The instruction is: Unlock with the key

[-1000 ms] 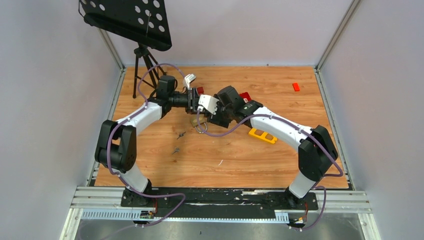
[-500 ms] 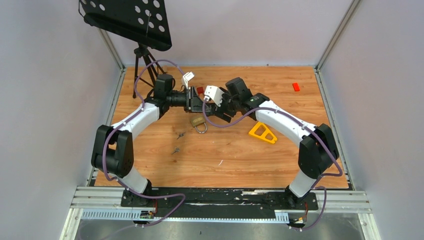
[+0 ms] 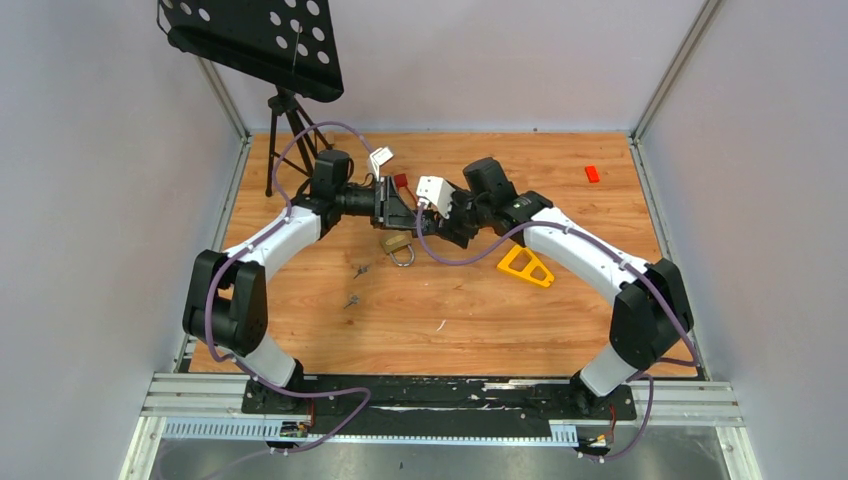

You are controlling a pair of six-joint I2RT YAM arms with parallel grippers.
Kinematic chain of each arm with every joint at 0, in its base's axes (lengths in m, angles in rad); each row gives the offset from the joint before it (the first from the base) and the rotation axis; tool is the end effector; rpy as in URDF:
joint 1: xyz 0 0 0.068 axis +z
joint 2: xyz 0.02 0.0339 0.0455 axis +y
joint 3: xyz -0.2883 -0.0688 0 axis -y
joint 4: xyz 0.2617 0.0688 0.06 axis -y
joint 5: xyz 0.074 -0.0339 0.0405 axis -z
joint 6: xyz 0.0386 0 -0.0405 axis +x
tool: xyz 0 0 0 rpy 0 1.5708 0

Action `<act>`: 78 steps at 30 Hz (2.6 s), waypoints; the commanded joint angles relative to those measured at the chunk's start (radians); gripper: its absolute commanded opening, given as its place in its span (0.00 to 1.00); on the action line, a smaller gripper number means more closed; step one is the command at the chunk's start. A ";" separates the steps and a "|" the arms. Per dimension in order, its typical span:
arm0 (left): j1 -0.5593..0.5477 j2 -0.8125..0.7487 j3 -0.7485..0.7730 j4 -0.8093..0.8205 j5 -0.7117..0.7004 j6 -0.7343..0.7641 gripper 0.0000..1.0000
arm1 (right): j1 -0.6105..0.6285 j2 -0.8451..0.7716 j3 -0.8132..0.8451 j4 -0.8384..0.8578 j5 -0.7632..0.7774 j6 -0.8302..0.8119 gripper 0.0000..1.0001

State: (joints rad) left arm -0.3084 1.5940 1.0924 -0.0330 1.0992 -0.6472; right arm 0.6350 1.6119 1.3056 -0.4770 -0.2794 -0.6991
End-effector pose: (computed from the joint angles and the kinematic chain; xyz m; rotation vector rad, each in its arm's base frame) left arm 0.3362 -0.1432 0.2819 0.3704 2.2031 -1.7001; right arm 0.2982 0.2329 0.3015 -1.5491 1.7471 0.2966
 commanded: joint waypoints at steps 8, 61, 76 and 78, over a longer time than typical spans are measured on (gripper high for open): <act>-0.001 -0.011 0.029 -0.060 0.062 0.068 0.00 | -0.020 -0.108 0.027 0.009 -0.042 -0.059 0.56; -0.158 0.715 0.583 0.004 -0.128 -0.077 0.09 | -0.282 -0.369 -0.271 0.047 -0.147 0.087 0.62; -0.169 0.749 0.690 -0.208 -0.180 0.099 0.55 | -0.283 -0.347 -0.290 0.049 -0.183 0.074 0.63; -0.169 0.737 0.705 -0.262 -0.207 0.151 0.63 | -0.284 -0.345 -0.290 0.048 -0.185 0.071 0.63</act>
State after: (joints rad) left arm -0.4755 2.3661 1.7271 -0.2016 0.8982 -0.6117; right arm 0.3557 1.2697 1.0271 -0.4648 -0.4294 -0.6296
